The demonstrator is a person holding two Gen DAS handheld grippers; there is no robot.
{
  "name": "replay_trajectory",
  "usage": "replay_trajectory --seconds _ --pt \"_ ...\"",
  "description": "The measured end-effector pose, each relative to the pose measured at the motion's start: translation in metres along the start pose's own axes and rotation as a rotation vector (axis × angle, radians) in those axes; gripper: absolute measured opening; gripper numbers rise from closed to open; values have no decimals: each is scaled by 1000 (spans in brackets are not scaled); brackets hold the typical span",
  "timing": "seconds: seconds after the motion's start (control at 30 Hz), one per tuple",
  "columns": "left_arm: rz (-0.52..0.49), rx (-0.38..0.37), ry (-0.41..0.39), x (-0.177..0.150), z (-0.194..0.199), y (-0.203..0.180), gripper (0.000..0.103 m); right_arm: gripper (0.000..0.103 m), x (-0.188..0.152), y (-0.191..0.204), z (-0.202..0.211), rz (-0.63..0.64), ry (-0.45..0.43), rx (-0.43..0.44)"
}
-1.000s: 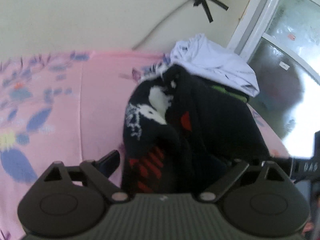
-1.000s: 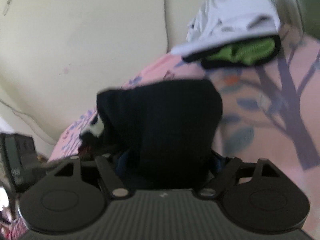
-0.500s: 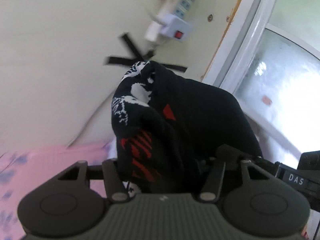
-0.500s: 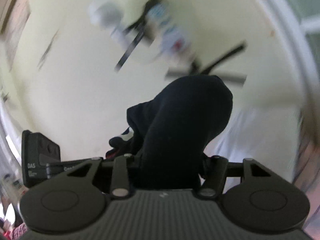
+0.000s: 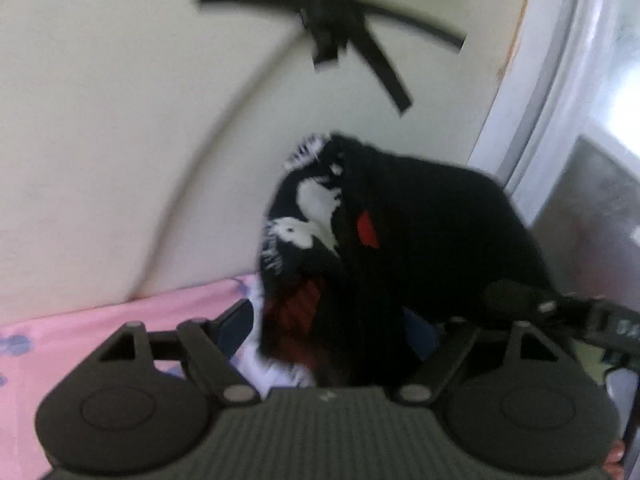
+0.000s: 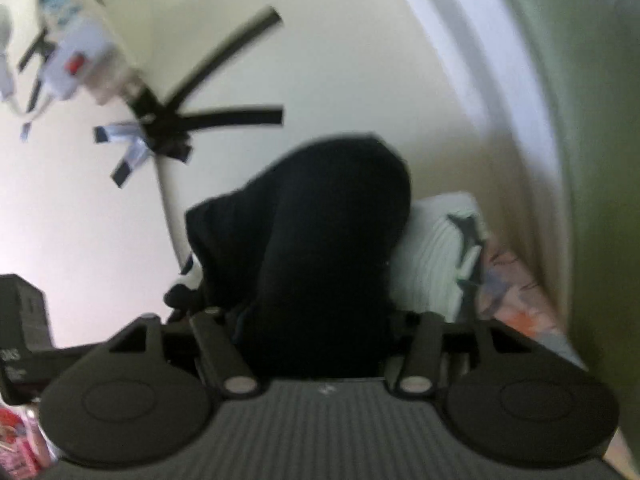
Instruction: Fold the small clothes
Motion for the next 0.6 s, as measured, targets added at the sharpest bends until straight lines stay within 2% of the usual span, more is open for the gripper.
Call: replay_trajectory --seconds 0.1,0.2,0.23,0.27,0.3,0.33,0.47,0.6 --pt "8 10 -48 -30 50 10 83 65 -14 4 54 4 -90 -6" --pt "-6 72 -32 -86 87 22 83 67 -54 12 102 -27 -76 18" --pt "-12 105 -26 -103 94 31 83 71 -68 22 111 -22 -68 24" --pt "-15 139 -14 -120 101 36 83 82 -85 29 122 -14 -63 21" --pt "-12 175 6 -141 108 41 82 88 -103 34 134 3 -68 18" --pt "-5 199 20 -156 113 46 81 89 -118 44 143 25 -75 9" --pt "8 291 -14 -209 164 73 81 89 -169 69 171 2 -77 1" --pt "-6 352 -61 -239 210 89 82 90 -205 80 199 -3 -124 -92"
Point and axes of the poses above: each gripper's, at about its wrist camera, not at the fingertips, and z roughly against the way its jaws point, y to its left, x to its top, the point moved 7 cm from there along -z, roughly the way its jaws point, and after that the axes turned 1 degree about -y, right-handed, at the moved point
